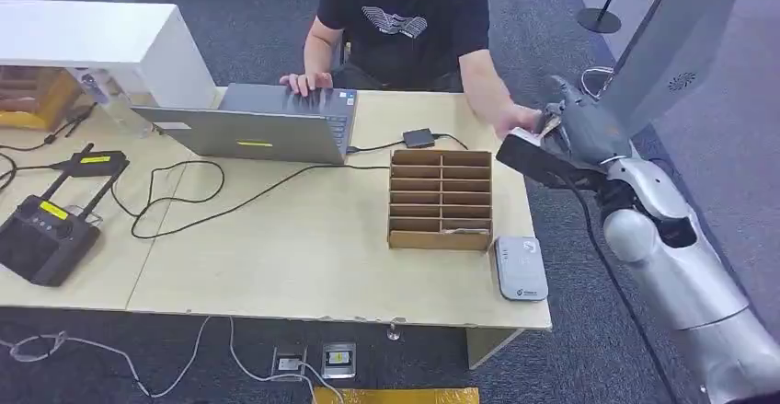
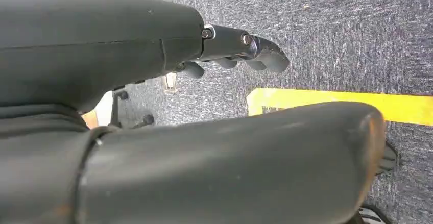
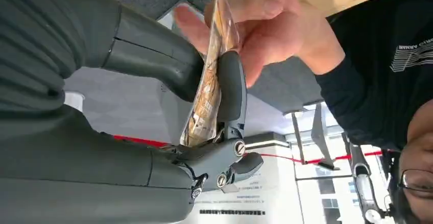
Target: Pass the card to the sensor for recognition and then transmit it.
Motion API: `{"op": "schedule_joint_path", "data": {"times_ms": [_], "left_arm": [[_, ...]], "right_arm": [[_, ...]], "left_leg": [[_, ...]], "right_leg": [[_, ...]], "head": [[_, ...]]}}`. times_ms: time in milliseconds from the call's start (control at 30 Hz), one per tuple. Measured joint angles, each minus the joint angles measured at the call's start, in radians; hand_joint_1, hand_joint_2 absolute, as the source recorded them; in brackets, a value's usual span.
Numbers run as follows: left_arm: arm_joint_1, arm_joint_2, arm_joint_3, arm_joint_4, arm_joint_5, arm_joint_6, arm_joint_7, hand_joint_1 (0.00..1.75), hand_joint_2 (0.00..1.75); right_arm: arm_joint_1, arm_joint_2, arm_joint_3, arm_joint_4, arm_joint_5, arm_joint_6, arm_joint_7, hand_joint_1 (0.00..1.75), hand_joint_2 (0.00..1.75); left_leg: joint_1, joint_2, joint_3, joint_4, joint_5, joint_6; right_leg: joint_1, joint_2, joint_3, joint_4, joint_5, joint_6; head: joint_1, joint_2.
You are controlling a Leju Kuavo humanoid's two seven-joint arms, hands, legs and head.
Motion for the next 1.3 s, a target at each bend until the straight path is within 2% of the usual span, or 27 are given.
{"op": "schedule_joint_path", "data": {"times_ms": [300, 533, 767, 1000, 1133, 1300], "left_arm": [[0.001, -0.003, 0.000, -0.002, 0.000, 0.001, 0.003, 0.00, 0.00], [0.002, -0.004, 0.000, -0.003, 0.005, 0.002, 0.010, 0.00, 0.00], [0.002, -0.004, 0.000, -0.003, 0.004, 0.002, 0.010, 0.00, 0.00], [0.003, -0.004, 0.000, -0.003, 0.010, 0.029, 0.009, 0.00, 0.00], [0.002, -0.006, 0.002, -0.003, 0.012, 0.032, 0.009, 0.00, 0.00], [0.002, -0.010, 0.002, -0.003, 0.014, 0.032, 0.009, 0.00, 0.00]], "right_arm": [[0.047, -0.036, -0.041, -0.087, -0.010, 0.040, 0.044, 1.75, 1.75], [0.168, -0.077, -0.086, -0.142, -0.042, 0.028, 0.056, 1.75, 1.75], [0.282, -0.101, -0.107, -0.160, -0.108, -0.029, 0.080, 1.75, 1.75], [0.357, -0.150, -0.109, -0.169, -0.207, -0.103, 0.085, 1.75, 1.75], [0.383, -0.149, -0.092, -0.169, -0.220, -0.140, 0.086, 1.75, 1.75], [0.398, -0.146, -0.068, -0.169, -0.225, -0.153, 0.084, 1.75, 1.75]], "left_leg": [[0.000, 0.000, 0.000, 0.000, 0.000, 0.000], [0.000, 0.001, 0.000, 0.000, -0.001, -0.001], [0.000, 0.002, 0.000, 0.000, -0.001, -0.001], [0.000, 0.002, 0.000, 0.000, -0.001, -0.001], [0.000, 0.002, 0.000, 0.000, -0.001, -0.001], [0.001, 0.002, 0.000, 0.000, -0.001, -0.001]], "right_leg": [[0.000, 0.000, 0.000, 0.000, 0.000, 0.000], [0.000, 0.000, 0.000, 0.000, 0.000, 0.000], [0.000, 0.002, -0.001, 0.000, 0.000, 0.000], [0.000, 0.002, -0.001, 0.000, 0.000, 0.000], [0.000, 0.003, -0.001, 0.000, 0.000, 0.000], [0.001, 0.004, -0.001, 0.000, 0.000, 0.000]], "head": [[0.001, 0.000], [0.000, 0.000], [0.000, 0.000], [0.000, 0.000], [0.000, 0.000], [0.000, 0.000]]}}
